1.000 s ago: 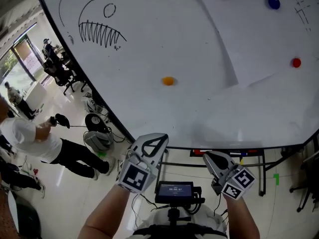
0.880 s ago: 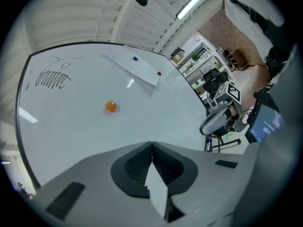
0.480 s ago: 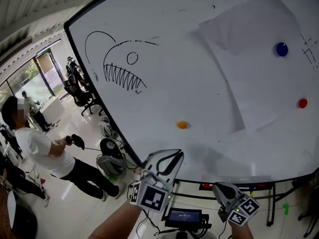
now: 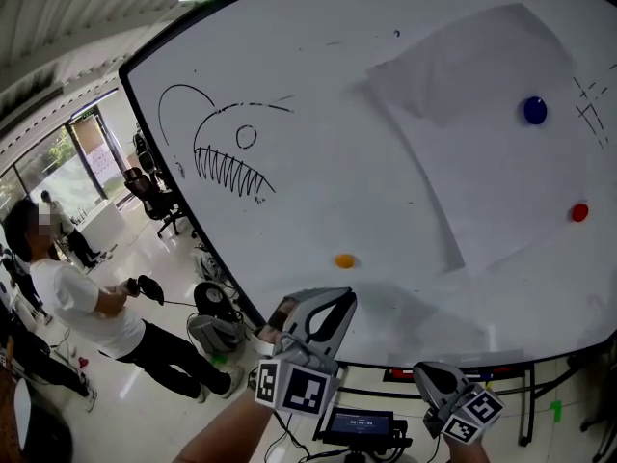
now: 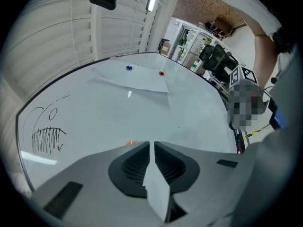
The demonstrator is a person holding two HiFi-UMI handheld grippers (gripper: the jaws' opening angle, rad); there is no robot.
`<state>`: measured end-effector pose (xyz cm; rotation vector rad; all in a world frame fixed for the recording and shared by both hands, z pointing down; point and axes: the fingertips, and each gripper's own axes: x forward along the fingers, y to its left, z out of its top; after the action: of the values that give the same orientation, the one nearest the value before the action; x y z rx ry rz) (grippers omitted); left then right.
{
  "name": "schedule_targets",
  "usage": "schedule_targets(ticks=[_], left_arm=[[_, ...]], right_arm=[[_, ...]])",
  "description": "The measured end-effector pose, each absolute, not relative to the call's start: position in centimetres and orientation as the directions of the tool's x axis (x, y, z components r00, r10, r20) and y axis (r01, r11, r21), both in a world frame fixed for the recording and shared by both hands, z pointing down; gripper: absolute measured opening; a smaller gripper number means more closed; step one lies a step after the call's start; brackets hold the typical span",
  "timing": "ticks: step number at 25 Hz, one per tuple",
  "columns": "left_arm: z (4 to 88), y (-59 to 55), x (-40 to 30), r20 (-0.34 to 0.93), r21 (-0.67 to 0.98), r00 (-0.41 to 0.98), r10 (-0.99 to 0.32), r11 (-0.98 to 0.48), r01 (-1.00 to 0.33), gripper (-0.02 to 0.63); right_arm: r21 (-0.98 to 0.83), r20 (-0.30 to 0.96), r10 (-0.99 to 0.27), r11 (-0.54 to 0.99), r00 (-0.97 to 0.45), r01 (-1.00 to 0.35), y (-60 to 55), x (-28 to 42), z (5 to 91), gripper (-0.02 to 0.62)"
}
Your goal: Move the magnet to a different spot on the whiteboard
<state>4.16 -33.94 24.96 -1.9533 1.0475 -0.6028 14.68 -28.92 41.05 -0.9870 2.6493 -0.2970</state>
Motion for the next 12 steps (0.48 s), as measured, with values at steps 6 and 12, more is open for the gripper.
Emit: schedule_targets(ticks=[6,12], left_arm=[[24.0,-34.6,3.9,0.035,-0.833,0.505,-0.862,-0.304,-0.462,0.077],[23.2,-34.6,4.4,0.017,-0.857,0.479,-0.878,-0.259,-0.444,0.127]], right_arm=[[-0.303,-0.197,-0.671,0.735,-0.715,-0.606,-28.7,15.2,41.4,0.034],[-0.297,-0.183,-0.677,0.729,-0.713,-0.617,-28.7,16.0,41.7,0.034]])
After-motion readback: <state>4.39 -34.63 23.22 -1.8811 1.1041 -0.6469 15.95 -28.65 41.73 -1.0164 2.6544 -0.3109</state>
